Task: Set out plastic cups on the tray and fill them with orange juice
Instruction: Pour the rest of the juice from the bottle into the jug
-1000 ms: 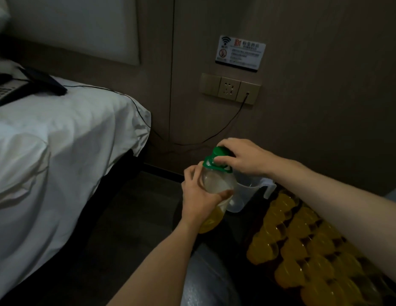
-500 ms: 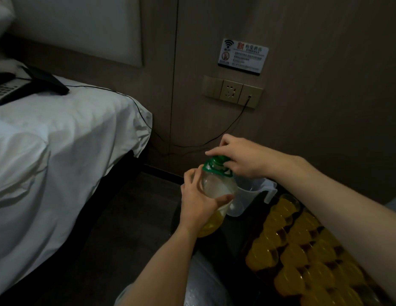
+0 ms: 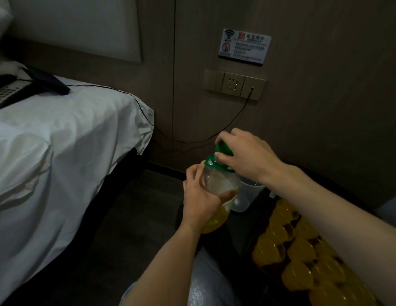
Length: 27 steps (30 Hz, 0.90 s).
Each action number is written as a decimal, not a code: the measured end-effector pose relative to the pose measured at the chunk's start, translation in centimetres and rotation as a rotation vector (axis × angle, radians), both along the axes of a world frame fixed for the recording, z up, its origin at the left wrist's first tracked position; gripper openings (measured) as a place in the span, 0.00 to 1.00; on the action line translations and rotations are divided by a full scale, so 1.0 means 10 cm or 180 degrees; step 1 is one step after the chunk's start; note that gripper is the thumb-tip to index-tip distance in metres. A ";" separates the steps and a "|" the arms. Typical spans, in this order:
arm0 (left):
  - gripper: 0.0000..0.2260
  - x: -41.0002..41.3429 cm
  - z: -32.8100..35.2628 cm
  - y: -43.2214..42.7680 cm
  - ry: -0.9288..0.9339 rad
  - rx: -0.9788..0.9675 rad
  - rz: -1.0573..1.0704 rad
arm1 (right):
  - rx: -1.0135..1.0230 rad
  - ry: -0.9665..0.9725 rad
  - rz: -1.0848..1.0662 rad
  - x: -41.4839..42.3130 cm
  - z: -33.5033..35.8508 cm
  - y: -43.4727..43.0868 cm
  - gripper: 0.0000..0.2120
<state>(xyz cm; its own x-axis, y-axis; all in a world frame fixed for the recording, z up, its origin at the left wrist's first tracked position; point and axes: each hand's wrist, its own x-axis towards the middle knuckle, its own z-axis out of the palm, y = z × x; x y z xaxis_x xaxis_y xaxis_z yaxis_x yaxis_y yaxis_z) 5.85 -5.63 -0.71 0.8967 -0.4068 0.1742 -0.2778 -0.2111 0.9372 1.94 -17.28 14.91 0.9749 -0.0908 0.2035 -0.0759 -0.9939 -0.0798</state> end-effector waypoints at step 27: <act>0.39 -0.04 0.07 0.01 -0.0224 0.0000 0.0067 | 0.3503 -0.1908 -0.1888 -1.09 -2.25 0.87 0.24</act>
<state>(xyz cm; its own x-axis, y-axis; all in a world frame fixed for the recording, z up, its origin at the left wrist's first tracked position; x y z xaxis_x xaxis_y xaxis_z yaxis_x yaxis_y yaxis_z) 5.46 -5.54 -0.02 0.8907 -0.3879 0.2370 -0.3383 -0.2176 0.9155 -8.97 -8.60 -7.60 0.5247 -0.8417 0.1271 -0.1365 -0.2306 -0.9634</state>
